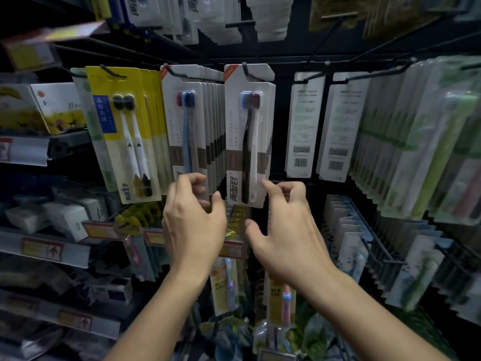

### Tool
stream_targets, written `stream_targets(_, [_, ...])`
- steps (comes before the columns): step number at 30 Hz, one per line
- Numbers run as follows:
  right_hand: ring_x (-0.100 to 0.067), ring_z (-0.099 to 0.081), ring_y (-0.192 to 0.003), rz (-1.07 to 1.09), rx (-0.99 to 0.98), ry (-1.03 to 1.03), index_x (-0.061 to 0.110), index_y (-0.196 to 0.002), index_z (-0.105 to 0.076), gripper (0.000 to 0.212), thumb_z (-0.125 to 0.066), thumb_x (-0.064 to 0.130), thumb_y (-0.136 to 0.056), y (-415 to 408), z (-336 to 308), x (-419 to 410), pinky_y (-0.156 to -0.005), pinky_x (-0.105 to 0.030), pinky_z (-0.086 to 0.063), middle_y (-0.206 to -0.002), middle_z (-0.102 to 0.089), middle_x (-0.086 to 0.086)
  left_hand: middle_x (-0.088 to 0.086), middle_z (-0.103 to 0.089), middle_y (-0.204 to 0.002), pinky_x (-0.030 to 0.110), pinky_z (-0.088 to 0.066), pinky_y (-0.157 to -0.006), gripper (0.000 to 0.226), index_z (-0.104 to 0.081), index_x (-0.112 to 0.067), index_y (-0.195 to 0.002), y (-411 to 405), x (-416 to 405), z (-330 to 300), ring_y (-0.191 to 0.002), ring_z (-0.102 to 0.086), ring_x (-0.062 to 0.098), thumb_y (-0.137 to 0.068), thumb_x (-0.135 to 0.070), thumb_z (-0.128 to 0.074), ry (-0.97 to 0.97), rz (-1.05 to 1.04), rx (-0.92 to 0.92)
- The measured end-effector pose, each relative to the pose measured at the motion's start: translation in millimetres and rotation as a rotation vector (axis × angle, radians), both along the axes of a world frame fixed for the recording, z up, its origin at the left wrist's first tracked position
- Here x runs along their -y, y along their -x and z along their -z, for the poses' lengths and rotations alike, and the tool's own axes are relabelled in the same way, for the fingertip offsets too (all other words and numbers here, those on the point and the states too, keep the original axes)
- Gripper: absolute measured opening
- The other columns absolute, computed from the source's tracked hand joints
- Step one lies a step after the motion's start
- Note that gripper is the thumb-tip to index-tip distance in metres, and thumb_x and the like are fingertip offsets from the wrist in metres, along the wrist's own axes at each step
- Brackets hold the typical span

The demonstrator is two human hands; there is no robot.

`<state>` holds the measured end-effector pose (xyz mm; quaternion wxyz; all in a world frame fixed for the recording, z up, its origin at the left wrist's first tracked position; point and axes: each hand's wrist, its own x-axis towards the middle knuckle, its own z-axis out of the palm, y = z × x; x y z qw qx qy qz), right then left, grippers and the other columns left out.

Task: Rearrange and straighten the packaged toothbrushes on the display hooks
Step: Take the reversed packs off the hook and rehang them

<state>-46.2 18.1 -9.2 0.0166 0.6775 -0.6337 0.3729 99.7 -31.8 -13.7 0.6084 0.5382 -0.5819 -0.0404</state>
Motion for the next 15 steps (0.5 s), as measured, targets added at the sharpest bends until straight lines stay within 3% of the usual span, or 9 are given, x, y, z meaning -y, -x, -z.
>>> stream_targets(6, [-0.014, -0.048, -0.129, 0.008, 0.002, -0.005, 0.031, -0.154, -0.034, 0.069, -0.065, 0.049, -0.095, 9.8, -1.4, -4.1, -0.087, -0.02, -0.04, -0.14, -0.027, 0.007, -0.011, -0.061, -0.097, 0.013, -0.039, -0.069, 0.026, -0.059, -0.027, -0.111, 11.6, -3.9, 1.3, -0.071, -0.059, -0.002, -0.091, -0.022, -0.075, -0.011, 0.031, 0.023])
stream_targets(12, [-0.016, -0.047, -0.131, 0.017, 0.013, 0.021, 0.029, -0.15, -0.04, 0.065, -0.064, 0.048, -0.094, 24.2, -3.2, -9.0, -0.095, -0.028, -0.049, -0.136, -0.032, 0.009, -0.012, -0.062, -0.092, 0.019, -0.046, -0.067, 0.024, -0.059, -0.027, -0.11, 28.5, -11.9, -0.8, -0.073, -0.06, -0.001, -0.092, -0.02, -0.073, 0.04, 0.056, 0.009])
stream_targets(15, [-0.015, -0.046, -0.133, 0.033, 0.018, 0.027, 0.03, -0.15, -0.04, 0.064, -0.064, 0.047, -0.094, 32.3, -4.4, -12.4, -0.099, -0.029, -0.047, -0.136, -0.035, 0.01, -0.011, -0.063, -0.09, 0.031, -0.052, -0.071, 0.024, -0.06, -0.027, -0.11, 38.6, -15.7, -2.2, -0.077, -0.062, 0.005, -0.091, -0.018, -0.072, 0.071, 0.078, 0.001])
